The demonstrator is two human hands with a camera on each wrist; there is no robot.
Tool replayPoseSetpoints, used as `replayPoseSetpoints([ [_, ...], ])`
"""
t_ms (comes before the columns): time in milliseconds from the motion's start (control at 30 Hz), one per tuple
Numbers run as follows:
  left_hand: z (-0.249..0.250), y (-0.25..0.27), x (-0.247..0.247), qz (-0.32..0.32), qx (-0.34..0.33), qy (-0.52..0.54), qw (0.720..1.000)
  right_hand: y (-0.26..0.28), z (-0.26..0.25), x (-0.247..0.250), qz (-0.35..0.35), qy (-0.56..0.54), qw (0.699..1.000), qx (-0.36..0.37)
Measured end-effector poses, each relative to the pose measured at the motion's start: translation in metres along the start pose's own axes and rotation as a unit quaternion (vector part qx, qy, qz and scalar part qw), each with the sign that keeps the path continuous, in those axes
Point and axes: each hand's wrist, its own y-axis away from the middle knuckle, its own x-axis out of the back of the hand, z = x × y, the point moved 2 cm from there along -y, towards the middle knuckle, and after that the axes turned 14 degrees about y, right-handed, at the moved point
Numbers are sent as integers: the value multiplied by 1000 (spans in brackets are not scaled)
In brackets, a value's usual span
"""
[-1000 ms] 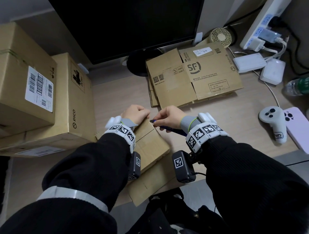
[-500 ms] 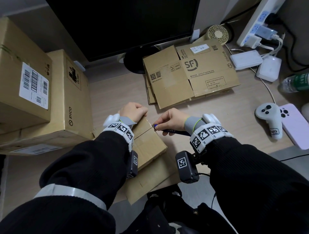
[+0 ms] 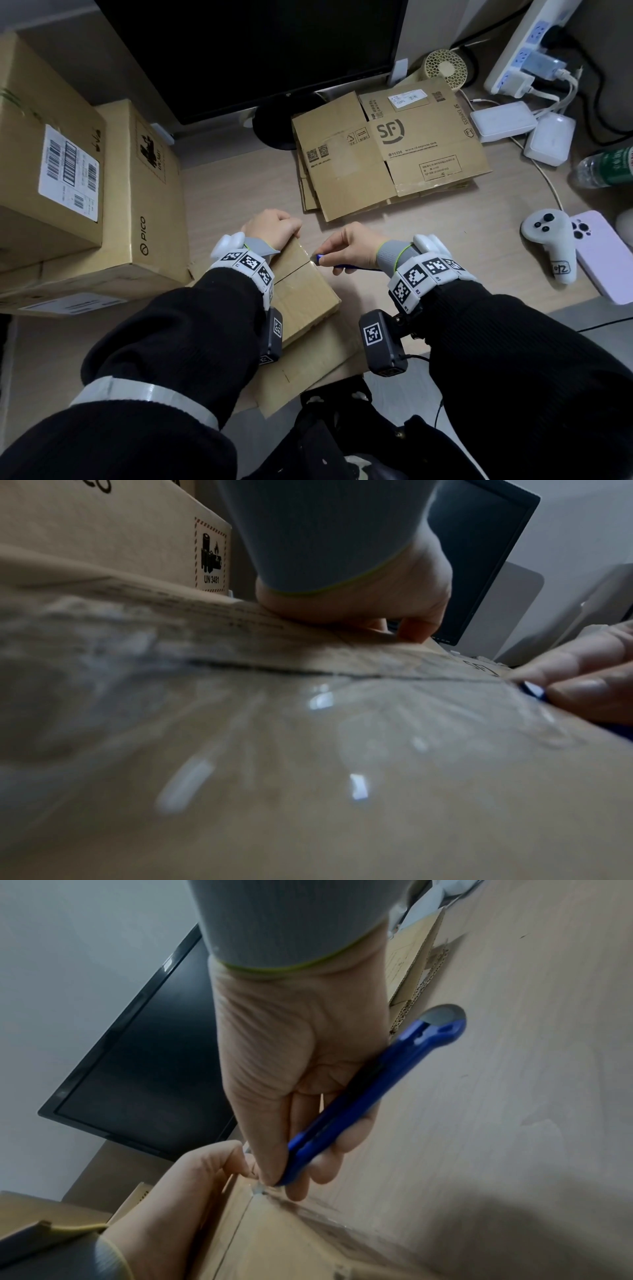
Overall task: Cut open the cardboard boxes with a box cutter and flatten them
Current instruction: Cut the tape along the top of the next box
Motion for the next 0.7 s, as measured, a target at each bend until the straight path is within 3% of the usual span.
replayPoseSetpoints([
  [700,0,-4,0,12,11,-12,1000,-1,8,-7,13,-32,999,8],
])
